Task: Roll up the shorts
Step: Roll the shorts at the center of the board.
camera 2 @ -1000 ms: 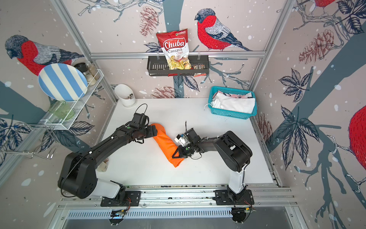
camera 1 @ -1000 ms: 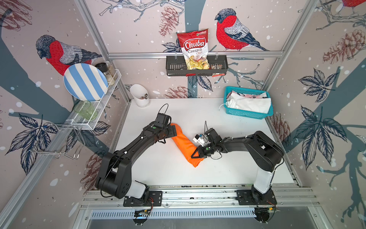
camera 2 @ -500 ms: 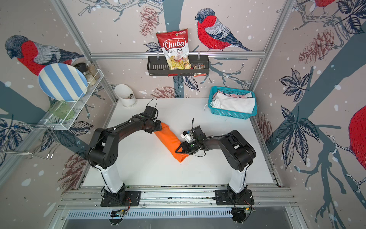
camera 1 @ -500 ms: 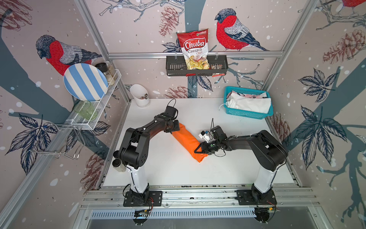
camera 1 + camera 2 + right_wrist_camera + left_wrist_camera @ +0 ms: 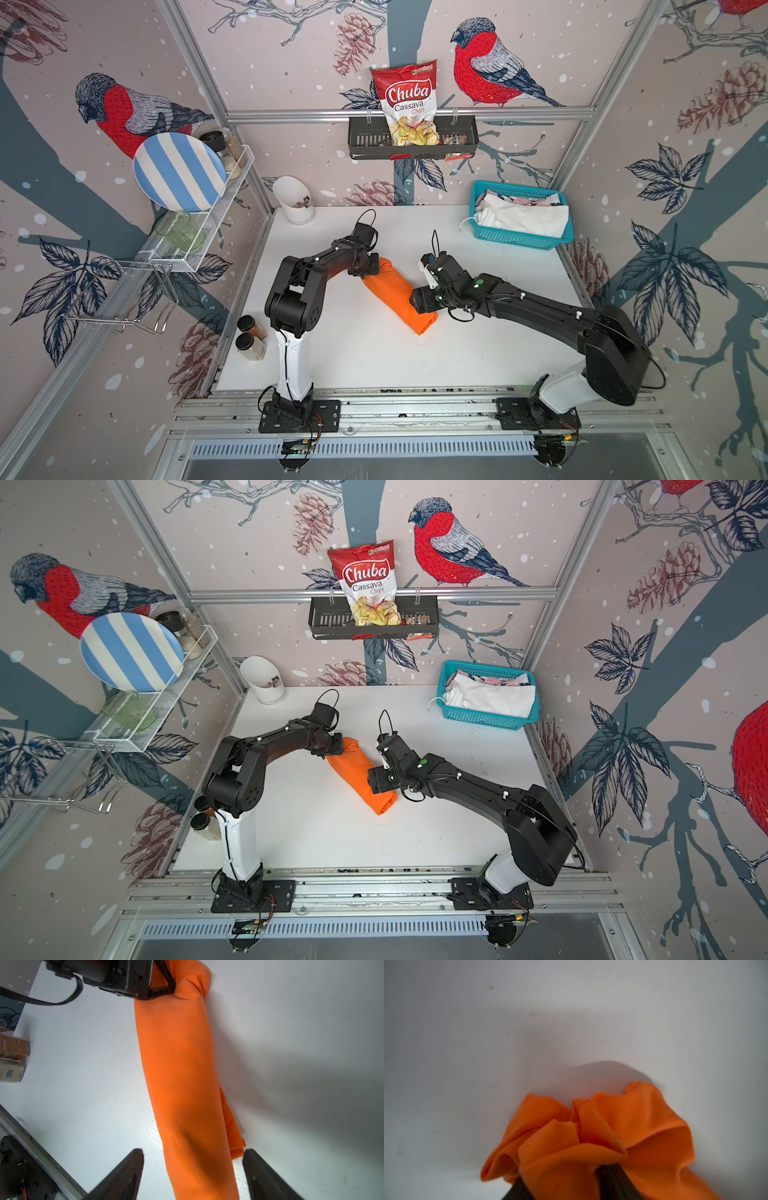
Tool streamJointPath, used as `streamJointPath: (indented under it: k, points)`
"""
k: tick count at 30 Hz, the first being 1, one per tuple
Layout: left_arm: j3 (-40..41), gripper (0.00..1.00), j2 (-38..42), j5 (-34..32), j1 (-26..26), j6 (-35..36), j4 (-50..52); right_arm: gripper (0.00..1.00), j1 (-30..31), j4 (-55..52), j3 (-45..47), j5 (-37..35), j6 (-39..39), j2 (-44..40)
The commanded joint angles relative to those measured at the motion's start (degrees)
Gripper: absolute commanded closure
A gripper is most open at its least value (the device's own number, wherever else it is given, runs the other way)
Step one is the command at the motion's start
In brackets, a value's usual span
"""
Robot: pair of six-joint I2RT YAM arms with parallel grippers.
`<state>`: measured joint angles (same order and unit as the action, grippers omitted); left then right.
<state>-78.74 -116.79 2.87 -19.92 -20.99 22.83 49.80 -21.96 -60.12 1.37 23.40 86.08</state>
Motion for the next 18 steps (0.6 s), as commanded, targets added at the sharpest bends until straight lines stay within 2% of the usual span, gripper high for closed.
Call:
streamJointPath:
  k: [1, 4, 6, 10, 15, 18]
  points:
    - [0.99, 0.54, -1.42, 0.31, 0.37, 0.71, 4.06, 0.44, -0.16, 0.87, 0.82, 1.72, -1.42, -1.18]
    - [0.9, 0.53, -1.42, 0.47, 0.34, 0.68, 4.07, 0.66, -2.69, 6.38, 4.54, 10.41, 0.31, -0.02]
    - [0.83, 0.52, -1.26, 0.52, 0.41, 0.55, 4.06, 0.74, -4.24, 9.31, 7.41, 11.98, 0.77, 1.4]
    - [0.76, 0.51, -1.16, 0.29, 0.41, 0.68, 4.01, 0.78, -7.25, 13.41, 12.25, 11.11, 0.99, 4.87]
    - [0.81, 0.45, -0.44, 1.26, 0.37, -0.08, 3.32, 0.8, -7.9, 14.03, 13.65, 8.4, 0.41, 7.12]
    - [0.47, 0.37, 2.1, 0.59, 0.41, -0.49, 3.47, 0.7, -7.03, 10.85, 12.12, 4.37, 0.42, 4.24]
